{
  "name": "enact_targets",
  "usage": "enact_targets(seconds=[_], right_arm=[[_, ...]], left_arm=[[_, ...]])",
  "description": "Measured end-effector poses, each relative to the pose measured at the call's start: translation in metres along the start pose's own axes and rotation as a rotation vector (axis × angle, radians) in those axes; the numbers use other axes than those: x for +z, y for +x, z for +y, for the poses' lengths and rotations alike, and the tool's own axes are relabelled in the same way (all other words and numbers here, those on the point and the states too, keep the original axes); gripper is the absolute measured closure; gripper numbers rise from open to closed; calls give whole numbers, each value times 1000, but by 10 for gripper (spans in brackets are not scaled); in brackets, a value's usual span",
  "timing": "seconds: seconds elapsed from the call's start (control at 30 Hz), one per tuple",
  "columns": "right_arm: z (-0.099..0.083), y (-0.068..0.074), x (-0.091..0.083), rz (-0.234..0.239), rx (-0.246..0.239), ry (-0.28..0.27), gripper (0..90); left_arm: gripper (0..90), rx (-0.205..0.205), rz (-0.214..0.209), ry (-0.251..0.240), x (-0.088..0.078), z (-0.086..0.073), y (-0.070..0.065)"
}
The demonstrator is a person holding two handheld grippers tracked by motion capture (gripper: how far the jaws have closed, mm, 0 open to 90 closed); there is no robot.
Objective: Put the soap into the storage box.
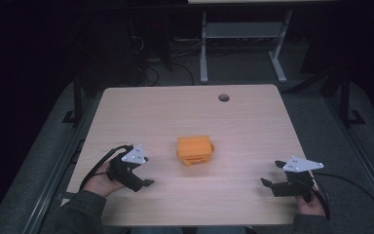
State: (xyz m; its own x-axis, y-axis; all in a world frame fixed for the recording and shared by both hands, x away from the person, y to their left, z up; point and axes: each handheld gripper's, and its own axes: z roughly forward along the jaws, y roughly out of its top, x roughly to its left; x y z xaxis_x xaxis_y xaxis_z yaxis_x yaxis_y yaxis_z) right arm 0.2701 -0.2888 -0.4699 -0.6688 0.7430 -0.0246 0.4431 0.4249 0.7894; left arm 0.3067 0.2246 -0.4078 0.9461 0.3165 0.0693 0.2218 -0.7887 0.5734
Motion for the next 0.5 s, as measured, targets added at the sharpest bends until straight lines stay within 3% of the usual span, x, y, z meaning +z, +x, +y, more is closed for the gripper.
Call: enact_targets(seconds=[0.2, 0.3, 0.37, 0.5], right_arm=[[1, 1, 0, -6, -2, -1, 137], [1, 2, 1, -8, -3, 4, 137], [2, 3, 1, -9, -2, 4, 137], [3, 3, 1, -6, -8, 4, 137]], left_arm=[[194, -7, 19, -21, 1, -12, -10], [209, -27, 27, -80, 0, -22, -17], [196, -28, 56, -80, -1, -27, -19], [205, -66, 64, -90, 4, -39, -21]])
